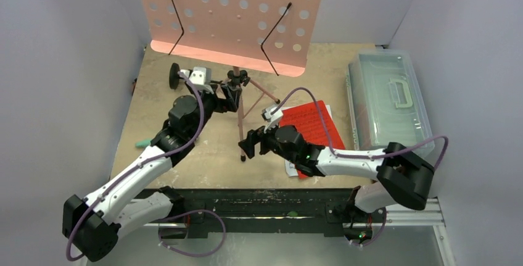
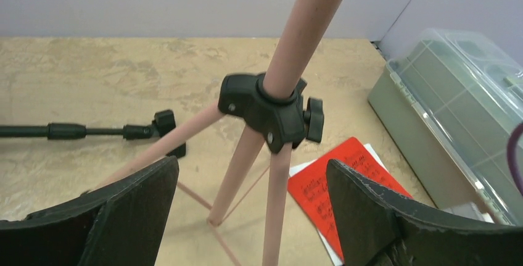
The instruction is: Set up the instrument practice props
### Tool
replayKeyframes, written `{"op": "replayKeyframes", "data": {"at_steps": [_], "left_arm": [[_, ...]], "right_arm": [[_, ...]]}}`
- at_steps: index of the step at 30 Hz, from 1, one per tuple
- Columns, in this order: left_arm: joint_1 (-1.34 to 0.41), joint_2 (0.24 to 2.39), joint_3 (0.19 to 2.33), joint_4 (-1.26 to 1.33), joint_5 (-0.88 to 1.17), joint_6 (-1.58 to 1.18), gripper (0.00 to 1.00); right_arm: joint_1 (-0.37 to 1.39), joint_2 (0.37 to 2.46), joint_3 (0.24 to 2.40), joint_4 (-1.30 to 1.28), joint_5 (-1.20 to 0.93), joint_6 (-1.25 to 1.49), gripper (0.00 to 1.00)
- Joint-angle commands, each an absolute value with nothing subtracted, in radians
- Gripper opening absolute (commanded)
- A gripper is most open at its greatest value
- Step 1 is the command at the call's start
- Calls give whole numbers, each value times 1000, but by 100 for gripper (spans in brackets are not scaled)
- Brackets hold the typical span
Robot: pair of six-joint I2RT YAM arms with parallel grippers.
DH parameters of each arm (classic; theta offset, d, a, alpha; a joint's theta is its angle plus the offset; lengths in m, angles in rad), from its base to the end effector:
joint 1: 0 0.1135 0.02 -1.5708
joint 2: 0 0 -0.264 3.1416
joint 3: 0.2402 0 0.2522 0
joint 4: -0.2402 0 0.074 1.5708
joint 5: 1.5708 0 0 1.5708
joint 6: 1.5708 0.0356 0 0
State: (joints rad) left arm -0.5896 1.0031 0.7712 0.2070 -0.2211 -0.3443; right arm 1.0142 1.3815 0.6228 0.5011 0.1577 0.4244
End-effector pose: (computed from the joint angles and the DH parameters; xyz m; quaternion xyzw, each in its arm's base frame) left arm 0.2029 -0.1264 0.3355 0.0106 0.7156 -0.2419 0.6552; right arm 0.1606 0.2475 0.2200 -0.1835 0.7695 0.3540 0.4989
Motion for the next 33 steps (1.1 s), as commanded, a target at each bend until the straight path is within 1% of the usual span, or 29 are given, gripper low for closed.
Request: {"op": "replayKeyframes", "data": {"at_steps": [1,6,11,12,15,17,20,23,27,31,33], "left_arm": [[-583,887,715,43,-238,-384,90],[-584,794,697,-77,-219,-401,90],[-583,718,696,-177,-248,-394,90],[-582,704,695,-193,-264,-386,90],[-583,678,692,-222,-298,-367,90],[-584,670,689,-228,-310,-362,90],[-584,666,680,-222,-316,-361,90],[-583,672,672,-213,-314,-362,90],[-584,667,665,-215,-314,-367,90],[-583,644,650,-219,-326,-368,90],[-584,635,639,-218,-332,-367,90]], "right_arm": [[1070,1468,720,623,288,386,91],[1083,1560,757,702,384,396,90],[1084,1635,817,697,445,340,69],[1083,1640,815,697,454,331,63],[1082,1642,779,743,440,271,39],[1080,1637,754,760,443,218,27],[1074,1640,723,795,383,118,16],[1049,1647,693,807,315,72,7],[966,1633,621,867,184,74,0],[872,1637,585,887,15,68,0],[839,1645,577,886,-17,67,0]]}}
